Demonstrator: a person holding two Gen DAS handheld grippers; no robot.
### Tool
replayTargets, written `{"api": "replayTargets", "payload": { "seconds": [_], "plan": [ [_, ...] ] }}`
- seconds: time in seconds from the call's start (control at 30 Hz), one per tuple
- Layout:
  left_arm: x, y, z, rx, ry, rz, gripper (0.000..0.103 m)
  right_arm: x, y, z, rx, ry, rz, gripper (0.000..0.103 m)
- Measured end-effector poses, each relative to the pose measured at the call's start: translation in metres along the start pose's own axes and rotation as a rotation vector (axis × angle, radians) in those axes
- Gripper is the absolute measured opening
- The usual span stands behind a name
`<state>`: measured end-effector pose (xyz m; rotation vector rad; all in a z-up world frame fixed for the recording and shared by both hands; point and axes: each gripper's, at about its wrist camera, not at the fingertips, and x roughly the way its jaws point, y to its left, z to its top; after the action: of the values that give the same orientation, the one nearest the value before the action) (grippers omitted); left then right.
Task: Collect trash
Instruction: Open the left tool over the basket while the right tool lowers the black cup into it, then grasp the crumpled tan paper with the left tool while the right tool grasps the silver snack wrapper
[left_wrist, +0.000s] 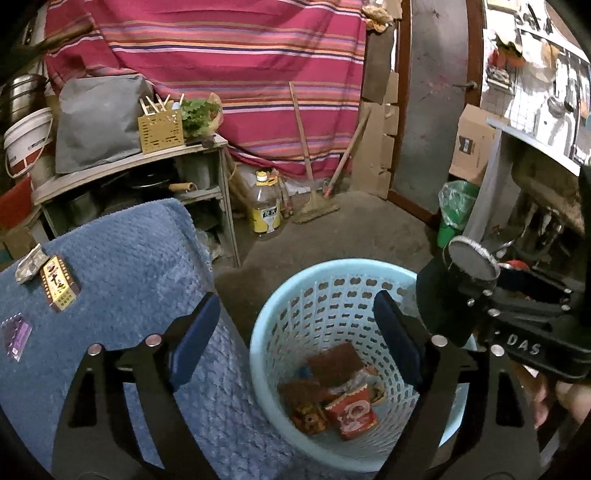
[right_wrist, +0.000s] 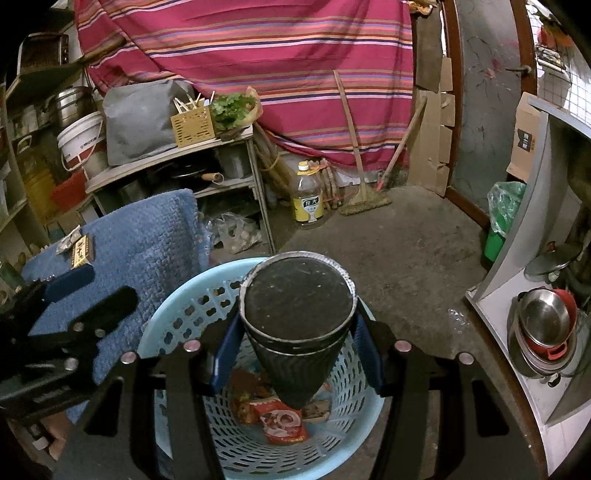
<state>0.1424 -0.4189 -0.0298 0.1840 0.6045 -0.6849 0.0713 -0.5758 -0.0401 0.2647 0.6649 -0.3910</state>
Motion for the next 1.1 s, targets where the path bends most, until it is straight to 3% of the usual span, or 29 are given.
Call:
{"api": "replayTargets", "payload": {
  "seconds": [0.17, 0.37, 0.47, 0.67, 0.77, 1.1],
  "plan": [
    [-0.026, 0.026, 0.003, -0.013, -0.057, 0.067, 0.095, 0.006, 0.010, 0.000, -0.001, 0.010, 0.006, 0.056],
    [-0.065, 0.080, 0.001, -0.054, -0.104, 0.159, 0.097, 0.016, 0.029, -0.005, -0.005, 0.015, -0.005, 0.057],
    [-0.080, 0.105, -0.004, -0.057, -0.116, 0.222, 0.097, 0.018, 0.038, -0.009, -0.009, 0.006, -0.035, 0.078],
    [-0.111, 0.174, -0.024, -0.132, -0.122, 0.326, 0.097, 0.018, 0.059, -0.011, -0.012, 0.006, -0.056, 0.080],
    [-0.123, 0.209, -0.034, -0.181, -0.117, 0.371, 0.097, 0.011, 0.086, -0.009, -0.044, -0.032, -0.042, 0.087],
    [-0.152, 0.316, -0.064, -0.268, -0.090, 0.554, 0.097, -0.003, 0.205, 0.011, -0.153, -0.156, 0.101, 0.089]
  ]
}}
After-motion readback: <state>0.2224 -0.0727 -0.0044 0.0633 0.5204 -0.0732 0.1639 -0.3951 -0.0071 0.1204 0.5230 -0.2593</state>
